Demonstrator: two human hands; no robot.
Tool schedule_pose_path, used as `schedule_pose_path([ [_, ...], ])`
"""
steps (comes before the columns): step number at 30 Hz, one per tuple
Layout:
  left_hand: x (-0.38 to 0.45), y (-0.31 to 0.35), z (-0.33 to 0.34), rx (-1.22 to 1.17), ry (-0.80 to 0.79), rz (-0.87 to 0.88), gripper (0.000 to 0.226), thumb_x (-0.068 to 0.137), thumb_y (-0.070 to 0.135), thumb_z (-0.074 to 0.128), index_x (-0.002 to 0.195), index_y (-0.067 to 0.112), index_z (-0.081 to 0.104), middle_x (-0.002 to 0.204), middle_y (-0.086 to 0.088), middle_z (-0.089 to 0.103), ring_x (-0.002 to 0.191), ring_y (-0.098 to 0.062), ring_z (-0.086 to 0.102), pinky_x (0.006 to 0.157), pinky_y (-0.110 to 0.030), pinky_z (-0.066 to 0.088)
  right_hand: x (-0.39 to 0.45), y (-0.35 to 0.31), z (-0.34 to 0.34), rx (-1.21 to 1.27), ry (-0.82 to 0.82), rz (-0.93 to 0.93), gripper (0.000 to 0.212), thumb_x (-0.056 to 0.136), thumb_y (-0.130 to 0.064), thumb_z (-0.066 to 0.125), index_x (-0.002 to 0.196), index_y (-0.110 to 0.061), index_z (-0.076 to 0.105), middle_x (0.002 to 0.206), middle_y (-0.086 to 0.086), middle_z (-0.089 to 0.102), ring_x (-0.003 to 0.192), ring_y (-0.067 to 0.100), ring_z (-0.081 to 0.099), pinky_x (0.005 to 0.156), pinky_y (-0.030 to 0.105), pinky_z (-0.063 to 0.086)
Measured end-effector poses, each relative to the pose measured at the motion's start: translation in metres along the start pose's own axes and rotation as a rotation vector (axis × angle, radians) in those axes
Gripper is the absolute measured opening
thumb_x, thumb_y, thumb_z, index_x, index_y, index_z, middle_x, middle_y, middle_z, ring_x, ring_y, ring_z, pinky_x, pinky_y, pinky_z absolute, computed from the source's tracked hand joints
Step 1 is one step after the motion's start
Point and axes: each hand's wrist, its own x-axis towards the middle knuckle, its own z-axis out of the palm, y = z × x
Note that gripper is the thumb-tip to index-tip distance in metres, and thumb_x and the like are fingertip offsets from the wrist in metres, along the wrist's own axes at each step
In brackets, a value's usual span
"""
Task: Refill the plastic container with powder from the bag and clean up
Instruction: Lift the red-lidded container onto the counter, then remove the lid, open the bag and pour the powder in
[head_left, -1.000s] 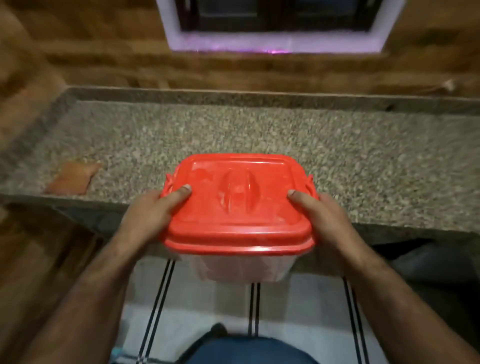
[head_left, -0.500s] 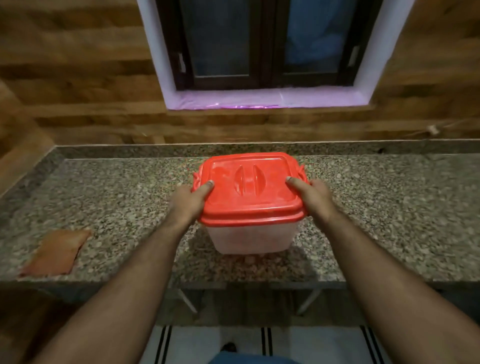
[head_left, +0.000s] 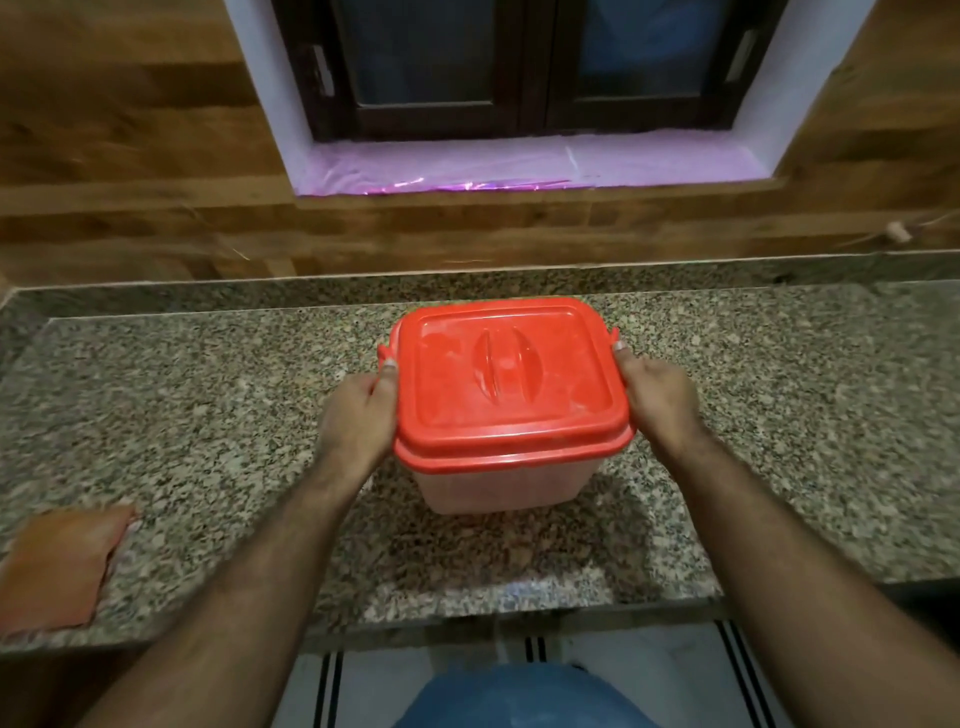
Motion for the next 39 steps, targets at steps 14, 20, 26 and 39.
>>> schedule_pose_path([
  [14,0.001,-0.028,0.008,-0.558,-0.024,-0.198,0.051,0.114,0.033,0.051,0.073,0.005,0.064,0.063,-0.008,0.063,0.055,-0.02,0.058,0.058,-0.032,0.05,0.023,0.014,0.001,0.246,-0.056,0.148,0.054,0.11,-0.047,0.05,0.093,-0.001,0.074,0.082,0.014,0.068,0.076,0.028,0.063,0.072,0.042,0.055],
  [20,0.009,-0.03,0.018,-0.834,-0.183,-0.529,0.042,0.115,0.035,0.049,0.117,0.007,0.079,0.124,-0.025,0.078,0.101,-0.032,0.08,0.092,-0.051,0.067,0.015,0.052,0.012,0.334,-0.297,0.296,0.053,0.101,-0.053,0.059,0.119,-0.007,0.078,0.117,0.021,0.079,0.117,0.047,0.072,0.106,0.071,0.052],
  [26,-0.013,-0.018,0.025,-0.575,-0.085,-0.389,0.046,0.115,0.046,0.043,0.121,0.016,0.078,0.114,-0.012,0.082,0.102,-0.028,0.08,0.081,-0.035,0.06,0.016,0.032,0.004,0.385,-0.014,0.208,0.046,0.095,-0.056,0.057,0.1,-0.015,0.078,0.106,0.006,0.08,0.112,0.04,0.074,0.098,0.057,0.059],
  [39,-0.021,0.021,0.009,-0.629,-0.078,-0.11,0.036,0.109,0.054,0.057,0.14,0.038,0.063,0.129,0.007,0.077,0.111,-0.011,0.078,0.079,-0.027,0.064,-0.005,-0.046,0.004,-0.261,0.019,-0.062,0.121,0.042,-0.086,0.085,0.139,-0.02,0.06,0.135,0.006,0.059,0.122,0.028,0.061,0.097,0.051,0.06],
])
